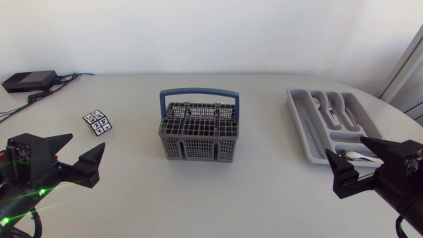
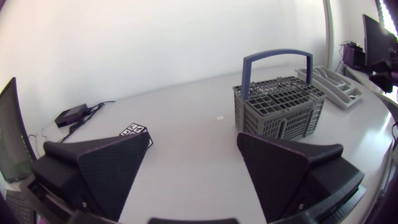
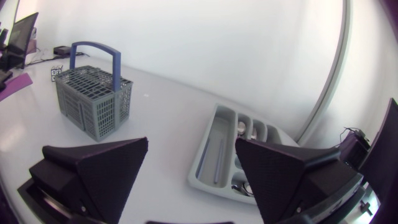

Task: Transfer all utensils from the basket to the drawer tray.

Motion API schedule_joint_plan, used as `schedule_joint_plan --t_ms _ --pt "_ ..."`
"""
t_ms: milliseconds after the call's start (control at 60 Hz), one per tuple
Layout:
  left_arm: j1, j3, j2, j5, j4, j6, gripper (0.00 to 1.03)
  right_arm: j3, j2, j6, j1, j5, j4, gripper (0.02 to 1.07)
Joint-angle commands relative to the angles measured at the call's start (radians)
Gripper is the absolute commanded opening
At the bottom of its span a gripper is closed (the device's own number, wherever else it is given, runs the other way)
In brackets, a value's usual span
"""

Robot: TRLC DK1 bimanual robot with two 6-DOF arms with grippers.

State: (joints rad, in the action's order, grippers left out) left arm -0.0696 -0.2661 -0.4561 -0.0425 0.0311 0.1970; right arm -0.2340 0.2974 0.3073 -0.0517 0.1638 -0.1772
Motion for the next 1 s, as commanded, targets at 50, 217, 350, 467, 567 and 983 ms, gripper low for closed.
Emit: schedule_joint_plan --t_ms 50,217,350,467,567,983 --pt "0.016 0.059 0.071 0.012 -0.014 -0.046 0.98 0.07 -0.071 -0.097 0.017 -0.038 0.048 1.03" --pt "0.028 0.104 0.154 0.018 -0.018 -0.079 0.98 0.13 -0.154 -0.175 0.03 -0.085 0.095 1.03" --pt "0.038 0.141 0.225 0.024 -0.021 -0.107 0.98 0.181 -0.225 -0.24 0.04 -0.124 0.136 1.03" --pt "0.046 0.173 0.283 0.029 -0.024 -0.13 0.98 0.224 -0.283 -0.294 0.05 -0.156 0.169 1.03" --pt "0.053 0.2 0.333 0.033 -0.026 -0.149 0.98 0.234 -0.297 -0.307 0.052 -0.164 0.177 1.03" --pt "0.07 0.266 0.456 0.043 -0.031 -0.197 0.98 0.234 -0.297 -0.307 0.052 -0.164 0.177 1.03"
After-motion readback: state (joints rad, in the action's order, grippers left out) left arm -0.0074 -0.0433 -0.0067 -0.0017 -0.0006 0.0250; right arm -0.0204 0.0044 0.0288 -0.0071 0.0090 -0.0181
